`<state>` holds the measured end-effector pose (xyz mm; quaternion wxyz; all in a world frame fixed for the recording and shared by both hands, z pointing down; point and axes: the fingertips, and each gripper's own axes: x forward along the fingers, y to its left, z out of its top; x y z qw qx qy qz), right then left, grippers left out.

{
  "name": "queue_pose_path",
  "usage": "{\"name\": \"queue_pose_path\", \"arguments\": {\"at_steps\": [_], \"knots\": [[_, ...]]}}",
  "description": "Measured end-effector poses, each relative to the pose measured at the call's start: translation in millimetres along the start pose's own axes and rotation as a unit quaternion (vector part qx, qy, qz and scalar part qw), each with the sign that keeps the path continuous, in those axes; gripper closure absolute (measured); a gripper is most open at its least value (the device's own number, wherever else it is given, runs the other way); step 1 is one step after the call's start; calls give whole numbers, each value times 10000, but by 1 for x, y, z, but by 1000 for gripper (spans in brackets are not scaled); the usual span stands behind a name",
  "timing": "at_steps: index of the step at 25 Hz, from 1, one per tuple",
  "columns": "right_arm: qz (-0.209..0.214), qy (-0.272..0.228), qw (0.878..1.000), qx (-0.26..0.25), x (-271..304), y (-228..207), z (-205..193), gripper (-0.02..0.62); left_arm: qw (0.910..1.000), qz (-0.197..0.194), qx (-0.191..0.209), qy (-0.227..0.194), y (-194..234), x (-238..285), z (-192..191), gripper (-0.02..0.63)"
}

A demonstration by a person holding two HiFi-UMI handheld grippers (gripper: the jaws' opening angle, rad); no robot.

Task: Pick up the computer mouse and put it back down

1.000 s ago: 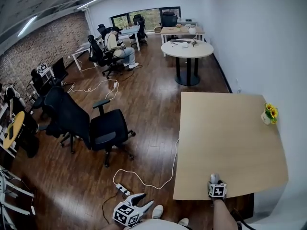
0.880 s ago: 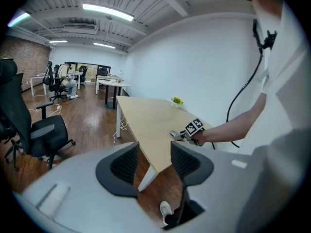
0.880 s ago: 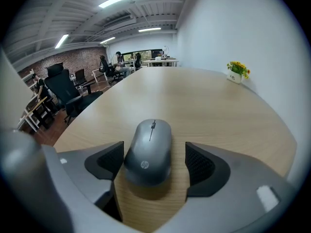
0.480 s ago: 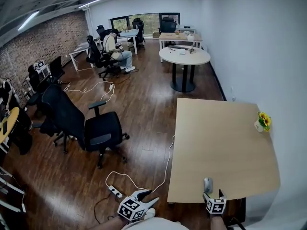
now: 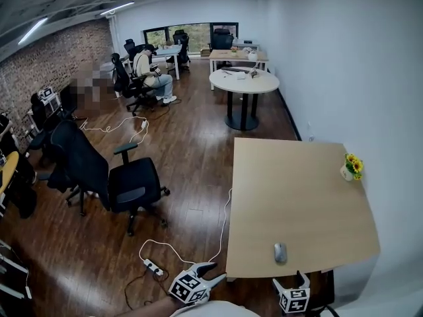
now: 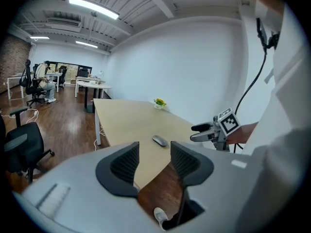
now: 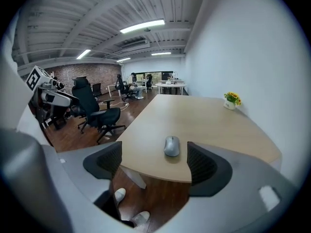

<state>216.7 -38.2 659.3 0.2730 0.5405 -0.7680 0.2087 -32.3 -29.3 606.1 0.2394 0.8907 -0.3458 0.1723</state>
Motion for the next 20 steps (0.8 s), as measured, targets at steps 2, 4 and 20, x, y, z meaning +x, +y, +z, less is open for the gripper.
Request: {"name": "queue_pose_path", "arguments": {"at_steps": [2,4,20], "knots": [[-22,13,10000,51,-5,-1,-6,169,10000,-61,46,15,-5,2,-1,422],[-25,26,9999,117,-9,1,-10,169,9999,-92,68,21,-8,1,-1,422],[-51,-65,9998,204,-29,0,-16,179,9993,-227,281,4,-37,3,10,422]]}}
